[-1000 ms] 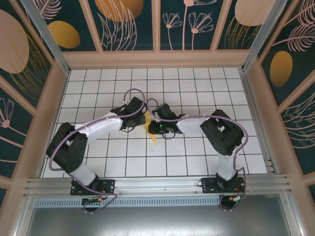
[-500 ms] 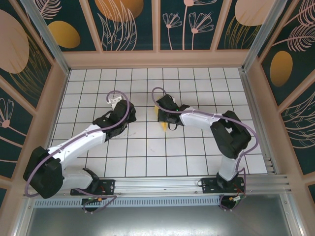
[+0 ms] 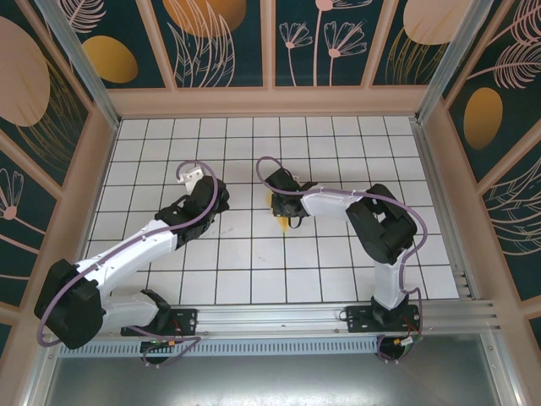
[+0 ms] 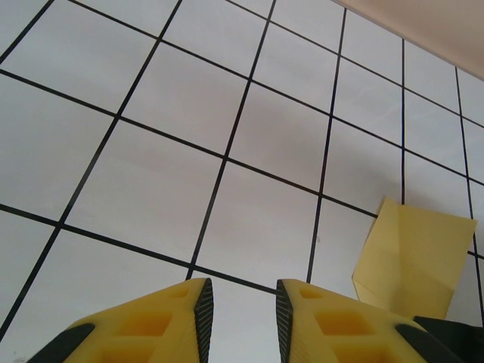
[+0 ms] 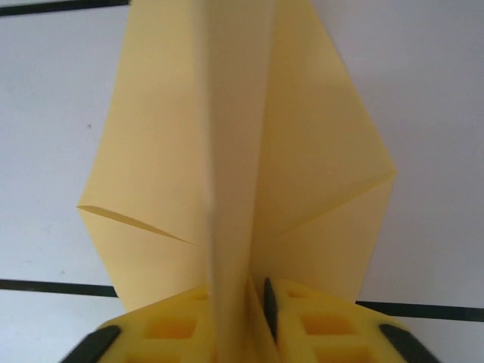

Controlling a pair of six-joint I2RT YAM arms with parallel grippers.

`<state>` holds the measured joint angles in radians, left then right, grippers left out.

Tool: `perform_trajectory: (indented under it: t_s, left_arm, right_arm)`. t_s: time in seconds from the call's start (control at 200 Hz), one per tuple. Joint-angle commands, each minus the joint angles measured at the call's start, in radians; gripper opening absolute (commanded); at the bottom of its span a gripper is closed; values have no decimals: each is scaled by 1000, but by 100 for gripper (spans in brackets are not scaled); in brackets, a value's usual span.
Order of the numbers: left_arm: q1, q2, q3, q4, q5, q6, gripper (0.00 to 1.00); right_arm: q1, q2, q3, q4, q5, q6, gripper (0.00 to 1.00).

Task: Fold a paper plane with a square sheet of paper (pick it up from the middle)
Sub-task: Move the paper plane to the center of the table, then reset both arms

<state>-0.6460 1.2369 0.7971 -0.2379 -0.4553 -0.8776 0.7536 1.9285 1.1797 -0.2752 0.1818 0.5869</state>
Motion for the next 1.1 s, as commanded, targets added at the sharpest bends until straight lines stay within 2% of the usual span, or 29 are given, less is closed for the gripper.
perform_trajectory:
  t_s: [0.0, 0.235, 0.305, 0.38, 0.52, 0.555, 0.661, 0.701, 0.781, 0.836, 0.906, 0.981, 1.031, 1.061, 1.096]
  left_arm:
    - [8, -11, -10, 12, -29, -11, 32]
    - [9, -22, -8, 14, -112, 13, 32]
    - [9, -29, -7, 10, -152, 25, 34]
    - [9, -40, -8, 11, -201, 41, 35]
    - [11, -71, -40, 45, -324, 89, 53]
    - [13, -82, -55, 65, -350, 109, 58]
    - [22, -119, -122, 163, -453, 186, 81]
    - [31, -127, -154, 203, -499, 223, 88]
    - [61, -124, -193, 282, -594, 298, 98]
    - [103, -108, -213, 356, -618, 379, 99]
    - [171, -70, -236, 440, -593, 444, 99]
    - [232, -10, -277, 576, -561, 527, 98]
    - [252, 32, -300, 685, -562, 587, 98]
    - [263, 50, -279, 672, -541, 593, 99]
    - [270, 71, -287, 743, -526, 650, 99]
  right_arm:
    - [3, -48, 45, -65, -6, 0, 31]
    - [-10, -239, 23, -71, 66, -42, 54]
    - [-21, -317, -5, -45, 97, -56, 57]
    - [-34, -401, -38, -31, 196, -59, 59]
    - [-85, -550, -139, 21, 455, -63, 64]
    - [-106, -583, -176, 47, 534, -73, 68]
    - [-200, -647, -315, 196, 689, -190, 74]
    - [-271, -655, -377, 277, 714, -246, 75]
    - [-407, -647, -455, 365, 665, -277, 76]
    - [-483, -632, -490, 413, 574, -326, 77]
    - [-561, -617, -567, 542, 449, -412, 77]
    - [-610, -594, -669, 758, 334, -522, 77]
    - [-632, -571, -730, 899, 275, -573, 77]
    - [-645, -556, -758, 977, 226, -589, 77]
    - [-657, -542, -775, 1030, 164, -601, 76]
